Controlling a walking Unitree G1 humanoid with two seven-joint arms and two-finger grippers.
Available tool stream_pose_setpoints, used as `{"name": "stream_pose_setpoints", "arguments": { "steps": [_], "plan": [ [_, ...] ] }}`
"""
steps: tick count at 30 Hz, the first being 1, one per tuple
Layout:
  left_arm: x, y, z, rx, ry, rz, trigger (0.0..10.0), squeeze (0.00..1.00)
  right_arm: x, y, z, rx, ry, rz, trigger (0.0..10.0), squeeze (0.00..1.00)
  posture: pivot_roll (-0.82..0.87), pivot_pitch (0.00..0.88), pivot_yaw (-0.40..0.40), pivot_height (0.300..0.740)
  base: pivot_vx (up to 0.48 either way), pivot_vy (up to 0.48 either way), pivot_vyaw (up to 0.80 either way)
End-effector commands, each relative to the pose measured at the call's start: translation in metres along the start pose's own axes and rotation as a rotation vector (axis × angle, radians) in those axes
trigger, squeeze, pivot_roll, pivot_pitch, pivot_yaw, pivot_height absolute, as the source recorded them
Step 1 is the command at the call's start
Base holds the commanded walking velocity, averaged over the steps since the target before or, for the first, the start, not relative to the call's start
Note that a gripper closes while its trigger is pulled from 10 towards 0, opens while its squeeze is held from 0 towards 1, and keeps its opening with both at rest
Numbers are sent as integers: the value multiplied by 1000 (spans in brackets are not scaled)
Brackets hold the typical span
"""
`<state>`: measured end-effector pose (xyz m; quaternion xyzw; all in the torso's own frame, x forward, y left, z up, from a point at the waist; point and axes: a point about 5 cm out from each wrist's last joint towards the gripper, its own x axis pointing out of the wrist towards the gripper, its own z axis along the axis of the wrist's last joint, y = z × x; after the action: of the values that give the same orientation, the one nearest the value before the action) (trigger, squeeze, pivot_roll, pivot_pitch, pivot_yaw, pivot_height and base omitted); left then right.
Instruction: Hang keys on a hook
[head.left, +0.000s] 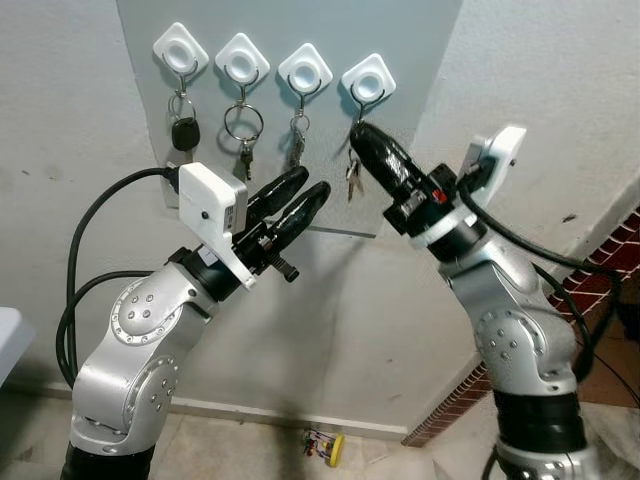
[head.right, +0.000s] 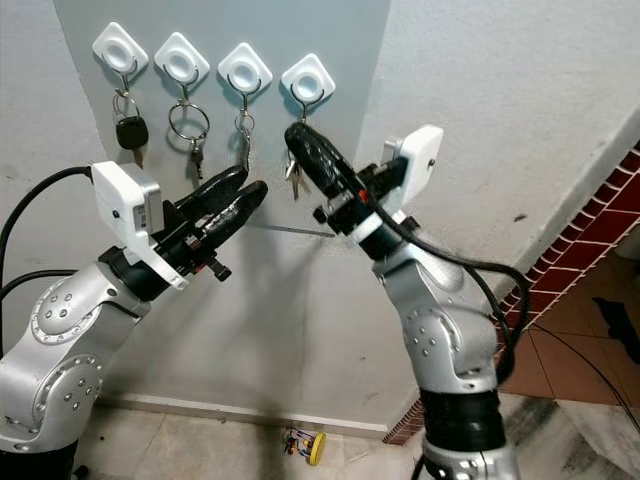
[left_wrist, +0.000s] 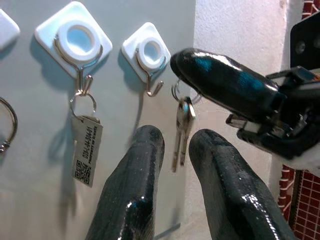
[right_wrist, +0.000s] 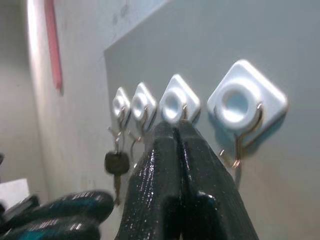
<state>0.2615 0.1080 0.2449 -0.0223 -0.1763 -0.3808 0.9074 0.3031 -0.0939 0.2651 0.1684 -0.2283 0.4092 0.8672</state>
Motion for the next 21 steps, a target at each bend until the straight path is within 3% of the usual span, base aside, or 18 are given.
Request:
{"name": "stream_pose_setpoints", "arguments": {
  "steps": [1,12,21],
  "plan": [
    [2,-3,7,14,-16,-26,10000,0,4,-3,6,-19,-32,-14,10000,0,-4,49,-94,740,0,0,0],
    [2,-4,8,17,-18,-21,10000,0,17,-10,11,-19,-77,-65,10000,0,5,49,-98,740,0,0,0],
    [1,-5,9,16,-19,-22,10000,0,16,-13,8,-20,-71,-96,10000,0,5,53,-97,740,0,0,0]
  ]
}}
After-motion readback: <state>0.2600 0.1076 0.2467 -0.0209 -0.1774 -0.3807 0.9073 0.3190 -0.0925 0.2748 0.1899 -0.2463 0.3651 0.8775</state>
